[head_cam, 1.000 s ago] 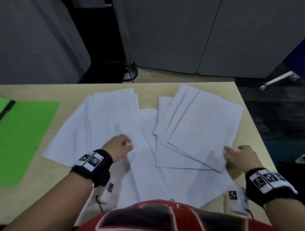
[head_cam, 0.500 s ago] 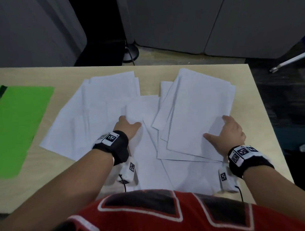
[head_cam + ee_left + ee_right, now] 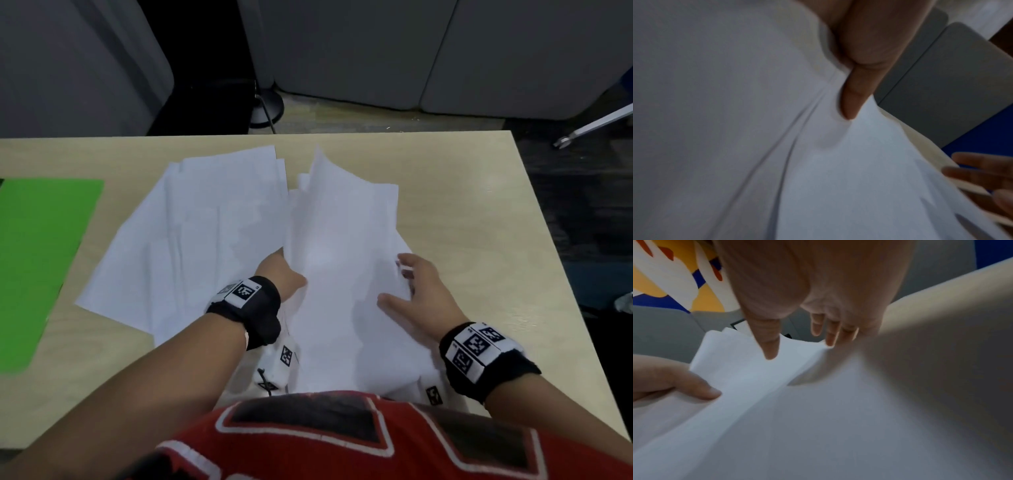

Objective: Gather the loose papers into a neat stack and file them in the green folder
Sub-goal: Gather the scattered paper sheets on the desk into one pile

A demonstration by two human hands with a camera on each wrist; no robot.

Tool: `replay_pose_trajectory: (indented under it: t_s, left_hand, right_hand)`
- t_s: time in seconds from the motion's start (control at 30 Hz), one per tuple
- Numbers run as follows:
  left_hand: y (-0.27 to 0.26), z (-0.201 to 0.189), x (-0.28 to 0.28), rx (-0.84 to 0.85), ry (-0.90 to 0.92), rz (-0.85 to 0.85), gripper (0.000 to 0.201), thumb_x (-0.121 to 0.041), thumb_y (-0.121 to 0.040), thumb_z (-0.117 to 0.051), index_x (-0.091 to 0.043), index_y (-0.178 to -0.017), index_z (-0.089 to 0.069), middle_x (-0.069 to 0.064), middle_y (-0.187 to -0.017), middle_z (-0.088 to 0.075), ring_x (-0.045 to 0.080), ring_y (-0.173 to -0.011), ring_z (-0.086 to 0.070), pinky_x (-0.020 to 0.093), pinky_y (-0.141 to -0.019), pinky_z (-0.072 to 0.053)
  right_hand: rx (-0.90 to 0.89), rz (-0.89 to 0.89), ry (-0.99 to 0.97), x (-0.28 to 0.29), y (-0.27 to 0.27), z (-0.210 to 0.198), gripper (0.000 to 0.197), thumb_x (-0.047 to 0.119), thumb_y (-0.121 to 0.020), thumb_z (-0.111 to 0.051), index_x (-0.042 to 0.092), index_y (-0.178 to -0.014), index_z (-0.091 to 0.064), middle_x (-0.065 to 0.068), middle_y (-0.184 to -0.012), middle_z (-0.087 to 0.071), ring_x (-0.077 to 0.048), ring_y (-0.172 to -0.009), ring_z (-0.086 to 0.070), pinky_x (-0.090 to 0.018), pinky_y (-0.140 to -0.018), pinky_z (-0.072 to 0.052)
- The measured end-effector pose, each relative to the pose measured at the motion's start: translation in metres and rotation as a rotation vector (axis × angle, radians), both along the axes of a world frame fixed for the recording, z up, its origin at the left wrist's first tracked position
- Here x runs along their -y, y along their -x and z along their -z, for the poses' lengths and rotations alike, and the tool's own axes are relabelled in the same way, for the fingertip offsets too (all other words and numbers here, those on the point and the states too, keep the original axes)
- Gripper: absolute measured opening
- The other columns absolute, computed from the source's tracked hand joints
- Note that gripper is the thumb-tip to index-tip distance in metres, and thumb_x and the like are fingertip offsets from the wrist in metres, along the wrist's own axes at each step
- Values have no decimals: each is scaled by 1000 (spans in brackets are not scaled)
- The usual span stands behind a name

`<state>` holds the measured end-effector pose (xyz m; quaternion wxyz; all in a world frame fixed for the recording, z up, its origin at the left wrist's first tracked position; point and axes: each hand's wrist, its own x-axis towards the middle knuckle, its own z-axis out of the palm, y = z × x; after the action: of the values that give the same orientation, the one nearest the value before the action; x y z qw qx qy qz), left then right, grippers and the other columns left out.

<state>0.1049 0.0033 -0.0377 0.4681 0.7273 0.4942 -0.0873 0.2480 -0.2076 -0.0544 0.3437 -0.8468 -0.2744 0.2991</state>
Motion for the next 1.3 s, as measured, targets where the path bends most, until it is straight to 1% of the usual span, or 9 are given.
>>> replay_pose_trajectory:
  t_s: [0.13, 0.23, 0.4, 0.53, 0.7, 0.9, 1.07, 1.2, 1.3]
  left_hand:
    - [21, -11, -1, 218, 179, -139, 26, -10, -77, -73, -14, -102, -67, 5, -100, -72, 25, -95, -67, 34, -89, -51]
    - [31, -29, 1, 393, 272, -179, 25, 1, -79, -68, -17, -97, -68, 3, -97, -72, 19, -89, -68, 30, -81, -50]
    - [40, -52, 0, 515, 264, -117, 48, -20, -55, -79, -16, -102, -70, 10, -108, -73, 26, -103, -69, 42, -95, -50]
    - [36, -66, 15, 497, 166, 20, 42, -26, -61, -74, -19, -102, -71, 4, -106, -74, 19, -101, -69, 40, -95, -51]
    - [34, -65, 18, 520, 123, -80, 52, -30, -61, -75, -19, -111, -63, 2, -106, -73, 21, -99, -69, 46, -93, -52]
    - [51, -37, 23, 346, 340, -216, 106, -45, -42, -86, -19, -132, -36, 8, -127, -57, 29, -112, -61, 51, -95, -50]
    - [59, -25, 33, 211, 498, -296, 67, -42, -79, -69, -31, -135, -34, -7, -128, -48, 20, -81, -60, 41, -82, -56]
    - [59, -26, 34, 192, 523, -310, 73, -70, -62, -61, -22, -117, -53, 4, -96, -56, 25, -82, -46, 40, -76, -44]
    - [56, -24, 30, 152, 510, -303, 63, -73, -73, -48, -22, -111, -53, -2, -104, -57, 24, -83, -56, 40, -85, -50]
  right_hand:
    - [31, 215, 75, 7, -16, -2, 109, 57, -61, -77, 15, -147, -25, -7, -144, -43, -25, -131, -45, -47, -108, -39]
    - [-160, 239, -8, 12, -21, -18, 105, 60, -59, -76, 21, -144, -30, 4, -129, -57, -16, -111, -60, -37, -93, -49]
    - [-321, 185, -229, 9, -6, -64, 31, 15, -81, -76, 14, -110, -65, 6, -88, -78, -5, -75, -73, -17, -58, -53]
    - [-444, 152, -345, 4, 17, -99, 23, -15, -83, -62, 3, -97, -65, 13, -60, -72, 1, -57, -69, -8, -50, -49]
    - [-505, 215, -454, 10, 30, -109, 26, -20, -84, -55, -8, -106, -60, 9, -59, -72, 1, -54, -68, -9, -49, -49]
    - [-554, 319, -333, 20, 25, -92, 23, -10, -89, -54, -6, -110, -62, 1, -60, -74, -10, -50, -69, -16, -44, -49]
    - [-597, 365, -281, 23, 14, -76, 28, -10, -87, -51, -1, -110, -62, -5, -64, -74, -19, -53, -70, -24, -45, -53]
    - [-512, 492, -271, 24, 2, -75, 20, -9, -83, -53, -1, -99, -63, -6, -56, -69, -20, -45, -65, -20, -42, -50]
    - [-366, 437, -70, 20, -3, -65, 32, -7, -84, -50, 7, -112, -58, -16, -87, -71, -29, -70, -67, -24, -55, -53]
